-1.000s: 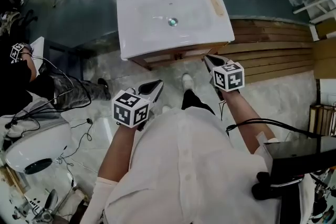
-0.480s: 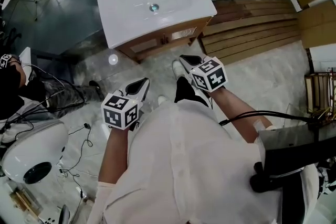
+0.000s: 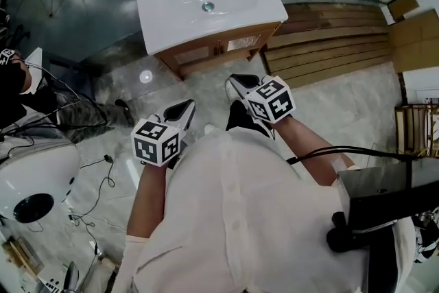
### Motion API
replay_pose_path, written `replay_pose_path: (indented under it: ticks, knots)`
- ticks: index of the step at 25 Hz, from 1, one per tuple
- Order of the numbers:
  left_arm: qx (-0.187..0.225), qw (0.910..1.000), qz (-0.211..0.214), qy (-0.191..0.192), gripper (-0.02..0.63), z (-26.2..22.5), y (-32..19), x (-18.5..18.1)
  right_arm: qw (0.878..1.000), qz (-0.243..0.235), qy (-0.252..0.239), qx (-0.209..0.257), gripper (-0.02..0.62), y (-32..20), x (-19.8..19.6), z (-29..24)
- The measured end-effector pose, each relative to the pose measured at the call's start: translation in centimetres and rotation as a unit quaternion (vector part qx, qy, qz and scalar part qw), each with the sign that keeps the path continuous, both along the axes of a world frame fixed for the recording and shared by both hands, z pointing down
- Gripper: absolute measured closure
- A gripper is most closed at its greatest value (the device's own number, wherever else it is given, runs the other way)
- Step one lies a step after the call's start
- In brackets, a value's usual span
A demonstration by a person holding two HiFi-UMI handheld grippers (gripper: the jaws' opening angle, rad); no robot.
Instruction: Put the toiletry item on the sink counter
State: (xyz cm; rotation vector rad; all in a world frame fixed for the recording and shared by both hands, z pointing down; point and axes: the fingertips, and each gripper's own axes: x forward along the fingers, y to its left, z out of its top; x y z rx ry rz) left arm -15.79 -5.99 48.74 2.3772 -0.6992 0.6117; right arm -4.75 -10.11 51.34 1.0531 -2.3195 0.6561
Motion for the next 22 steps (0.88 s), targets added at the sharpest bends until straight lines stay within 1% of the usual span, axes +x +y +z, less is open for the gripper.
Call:
replay_pose_path:
  ticks: [11, 14, 22]
  knots:
    - [-0.003, 0.9999, -0.002, 0.013, 0.6, -0.2, -0.1, -0.5, 1.0, -0.021, 0.001, 0.006, 0.591, 0.1, -1.8, -0.7]
    - [-0.006, 0.9998, -0.003, 0.018, 0.6, -0.3, -0.4, -0.6, 1.0, -0.021, 0.001, 0.003, 0.591, 0.1, -1.9, -0.7]
    - [-0.009, 0.9998, 0.002, 0.016, 0.6, -0.1, -0.3, -0.4, 1.0, -0.011, 0.0, -0.001, 0.591, 0.2, -1.3, -0.5]
